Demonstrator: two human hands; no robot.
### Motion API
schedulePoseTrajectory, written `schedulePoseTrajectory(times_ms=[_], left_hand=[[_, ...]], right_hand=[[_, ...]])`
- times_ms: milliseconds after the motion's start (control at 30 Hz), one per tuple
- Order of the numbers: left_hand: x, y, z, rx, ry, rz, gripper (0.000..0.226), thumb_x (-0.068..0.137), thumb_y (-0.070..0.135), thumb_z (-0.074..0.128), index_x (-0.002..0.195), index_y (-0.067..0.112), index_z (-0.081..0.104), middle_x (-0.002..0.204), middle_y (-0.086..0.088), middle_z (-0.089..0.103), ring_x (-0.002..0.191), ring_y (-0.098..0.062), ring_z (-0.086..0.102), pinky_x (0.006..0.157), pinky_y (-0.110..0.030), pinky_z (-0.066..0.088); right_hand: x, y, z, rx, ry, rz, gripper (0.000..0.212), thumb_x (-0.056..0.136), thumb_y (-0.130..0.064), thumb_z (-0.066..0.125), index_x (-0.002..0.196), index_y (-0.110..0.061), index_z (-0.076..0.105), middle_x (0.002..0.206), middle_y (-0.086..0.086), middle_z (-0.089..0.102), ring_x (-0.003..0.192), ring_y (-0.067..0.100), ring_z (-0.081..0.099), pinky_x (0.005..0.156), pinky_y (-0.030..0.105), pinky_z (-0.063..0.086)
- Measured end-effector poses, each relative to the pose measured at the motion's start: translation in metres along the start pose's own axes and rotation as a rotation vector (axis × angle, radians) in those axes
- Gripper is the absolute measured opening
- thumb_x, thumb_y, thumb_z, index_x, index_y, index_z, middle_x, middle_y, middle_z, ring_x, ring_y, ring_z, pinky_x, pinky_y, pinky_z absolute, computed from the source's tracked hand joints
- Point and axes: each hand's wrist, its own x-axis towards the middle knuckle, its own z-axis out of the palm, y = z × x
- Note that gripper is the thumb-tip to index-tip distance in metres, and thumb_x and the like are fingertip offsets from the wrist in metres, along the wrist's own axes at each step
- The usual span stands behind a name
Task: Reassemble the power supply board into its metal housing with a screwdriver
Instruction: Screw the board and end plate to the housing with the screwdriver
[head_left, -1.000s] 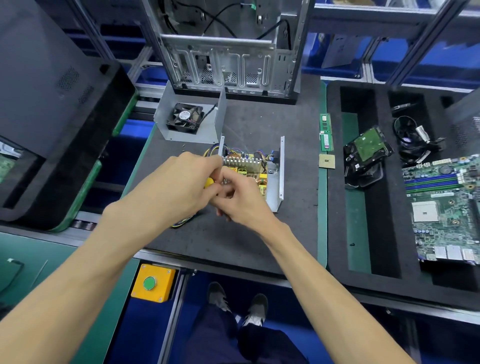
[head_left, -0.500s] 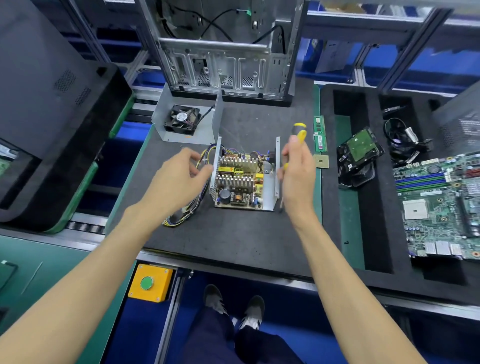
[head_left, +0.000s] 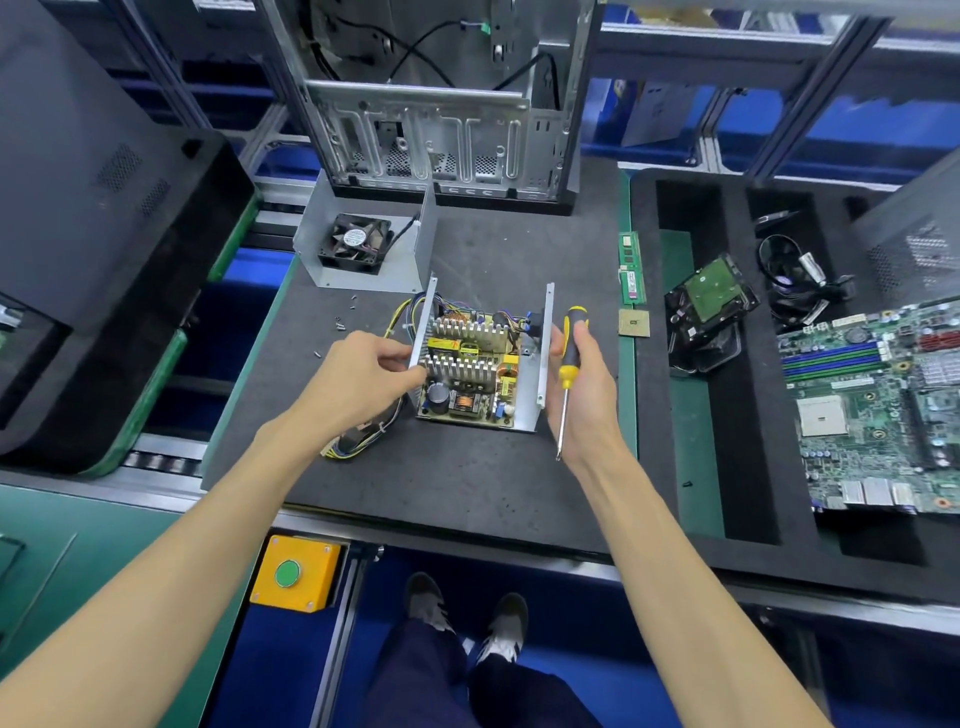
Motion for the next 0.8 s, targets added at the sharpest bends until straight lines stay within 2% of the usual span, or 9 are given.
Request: schedulePoseTrajectory(times_ms=[67,133,233,333,400,467,533,633,800], left_hand=[[0.001,0.0,0.0,0.022,0.005,0.008,0.017,0.088,0.023,0.07,0.1,0.018,0.08,0.08,0.003,0.077,0.078,-0.014,0.071,0.088,-0.037,0.058],[0.002,0.0,0.0,0.052,0.008,0.011,0.016,0.087,0.024,0.07,0.098,0.018,0.08,0.078,0.004,0.076,0.075,-0.011,0.07,0.087,-0.036,0.058],[0.004,-0.001,0.0,0.073,0.019,-0.001,0.015,0.086,0.026,0.071,0.095,0.017,0.08,0.076,0.006,0.075,0.076,-0.009,0.069,0.082,-0.031,0.057],[0.007,-0.001,-0.001,0.122,0.013,-0.002,0.016,0.085,0.029,0.072,0.094,0.018,0.08,0.075,0.009,0.074,0.073,-0.005,0.066,0.069,-0.023,0.05],[0.01,0.001,-0.003,0.185,-0.026,-0.01,0.018,0.087,0.034,0.071,0.091,0.019,0.079,0.075,0.007,0.074,0.077,-0.011,0.069,0.066,-0.022,0.049],[0.011,0.003,-0.005,0.292,-0.035,-0.03,0.025,0.089,0.046,0.067,0.089,0.022,0.076,0.081,0.005,0.075,0.087,-0.02,0.069,0.073,-0.028,0.052],[0.012,0.007,-0.005,0.422,0.066,-0.017,0.031,0.09,0.056,0.061,0.093,0.026,0.072,0.093,0.005,0.071,0.093,-0.023,0.064,0.077,-0.035,0.051],[0.016,0.017,-0.005,0.476,0.268,0.12,0.029,0.092,0.049,0.06,0.094,0.02,0.063,0.098,-0.001,0.061,0.097,-0.025,0.056,0.072,-0.036,0.04],[0.037,0.03,-0.007,0.334,0.157,0.332,0.023,0.091,0.031,0.067,0.107,0.015,0.062,0.107,-0.003,0.06,0.106,-0.025,0.055,0.092,-0.041,0.045]], right_hand=[[0.0,0.0,-0.001,-0.005,0.015,0.004,0.053,0.107,-0.04,0.052,0.064,-0.032,0.081,0.084,-0.025,0.074,0.084,-0.011,0.069,0.069,0.012,0.052],[0.0,0.002,0.0,-0.057,0.027,0.017,0.05,0.105,-0.045,0.052,0.069,-0.027,0.082,0.078,-0.022,0.071,0.077,-0.007,0.068,0.07,0.015,0.052],[0.001,0.005,0.0,-0.068,-0.02,0.026,0.055,0.104,-0.049,0.05,0.056,-0.03,0.067,0.065,-0.018,0.057,0.076,0.004,0.057,0.09,0.026,0.043],[0.004,0.001,-0.001,-0.09,-0.04,0.029,0.058,0.106,-0.044,0.05,0.052,-0.032,0.069,0.068,-0.021,0.063,0.08,0.002,0.059,0.093,0.029,0.041],[0.007,-0.003,-0.001,-0.098,-0.045,0.024,0.061,0.108,-0.039,0.048,0.051,-0.031,0.07,0.072,-0.021,0.066,0.096,0.005,0.06,0.106,0.033,0.043],[0.01,-0.009,-0.001,-0.095,-0.072,0.025,0.065,0.11,-0.035,0.045,0.048,-0.029,0.065,0.069,-0.018,0.065,0.105,0.01,0.062,0.116,0.038,0.039],[0.012,-0.018,0.0,-0.11,-0.08,0.027,0.064,0.111,-0.033,0.042,0.049,-0.028,0.059,0.064,-0.016,0.066,0.114,0.013,0.065,0.117,0.042,0.039],[0.014,-0.026,0.001,-0.147,-0.06,0.041,0.044,0.11,-0.034,0.042,0.068,-0.028,0.052,0.07,-0.014,0.07,0.113,0.015,0.068,0.112,0.046,0.043],[0.023,-0.032,0.002,-0.253,0.133,0.051,0.049,0.108,-0.042,0.043,0.067,-0.018,0.051,0.101,-0.002,0.072,0.104,0.014,0.064,0.103,0.039,0.049]])
